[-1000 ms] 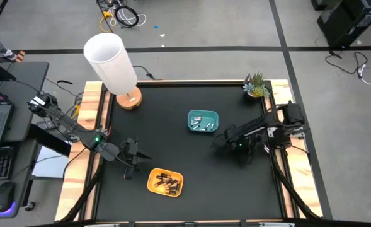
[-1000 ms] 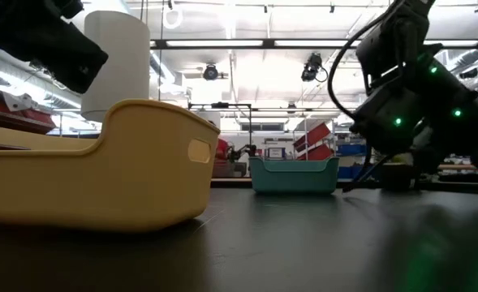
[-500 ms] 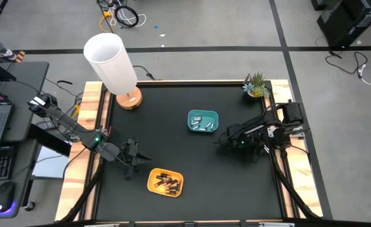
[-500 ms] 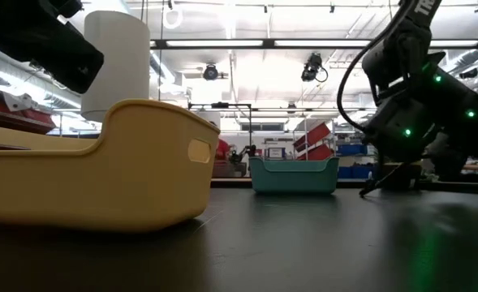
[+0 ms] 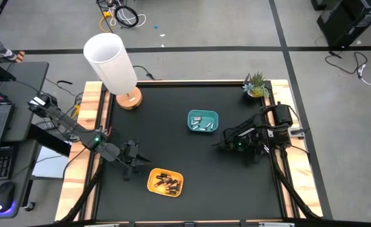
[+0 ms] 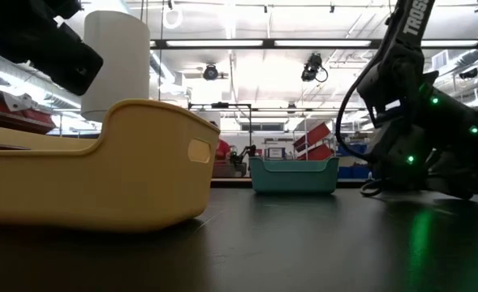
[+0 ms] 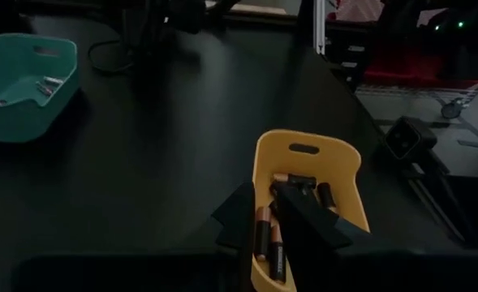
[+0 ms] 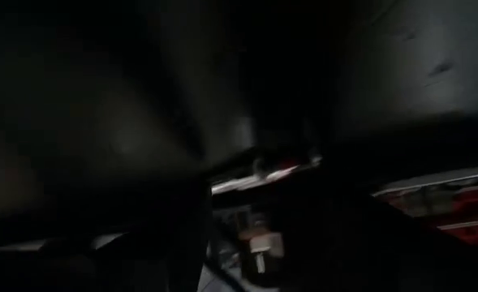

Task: Sort batteries
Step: Put the silver battery into the blue bin

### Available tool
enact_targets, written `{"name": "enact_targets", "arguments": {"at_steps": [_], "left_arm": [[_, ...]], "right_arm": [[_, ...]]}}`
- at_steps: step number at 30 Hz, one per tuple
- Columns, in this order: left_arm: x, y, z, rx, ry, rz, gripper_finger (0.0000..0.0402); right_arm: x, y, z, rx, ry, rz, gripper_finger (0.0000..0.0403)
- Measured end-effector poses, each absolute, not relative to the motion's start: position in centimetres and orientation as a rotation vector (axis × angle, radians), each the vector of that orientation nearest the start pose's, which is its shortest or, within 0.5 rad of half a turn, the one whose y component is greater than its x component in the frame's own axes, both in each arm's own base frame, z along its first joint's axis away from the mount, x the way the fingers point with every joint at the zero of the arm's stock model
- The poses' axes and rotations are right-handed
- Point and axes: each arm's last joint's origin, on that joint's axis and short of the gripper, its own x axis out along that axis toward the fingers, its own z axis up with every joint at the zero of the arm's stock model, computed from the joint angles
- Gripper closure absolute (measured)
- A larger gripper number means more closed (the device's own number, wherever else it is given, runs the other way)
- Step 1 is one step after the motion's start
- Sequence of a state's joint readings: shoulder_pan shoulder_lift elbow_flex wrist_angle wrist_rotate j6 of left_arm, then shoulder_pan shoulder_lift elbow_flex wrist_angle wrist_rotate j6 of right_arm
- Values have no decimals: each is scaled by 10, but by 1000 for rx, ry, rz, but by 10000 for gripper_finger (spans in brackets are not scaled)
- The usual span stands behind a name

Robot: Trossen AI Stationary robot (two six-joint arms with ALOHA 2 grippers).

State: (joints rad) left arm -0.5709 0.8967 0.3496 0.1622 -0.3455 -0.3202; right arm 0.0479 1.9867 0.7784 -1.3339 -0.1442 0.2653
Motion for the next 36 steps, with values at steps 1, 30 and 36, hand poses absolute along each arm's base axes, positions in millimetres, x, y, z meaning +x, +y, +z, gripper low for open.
{"name": "enact_targets", "arguments": {"at_steps": [1, 30, 36], "left_arm": [[160, -91, 197, -143, 384, -165, 332], [159, -91, 196, -152, 401, -185, 332], [159, -92, 196, -151, 402, -187, 332]], "right_arm": [[189, 14, 83, 252, 2545, -259, 166], [193, 25, 93, 188, 2484, -450, 208], [188, 21, 87, 165, 2445, -508, 193]]}}
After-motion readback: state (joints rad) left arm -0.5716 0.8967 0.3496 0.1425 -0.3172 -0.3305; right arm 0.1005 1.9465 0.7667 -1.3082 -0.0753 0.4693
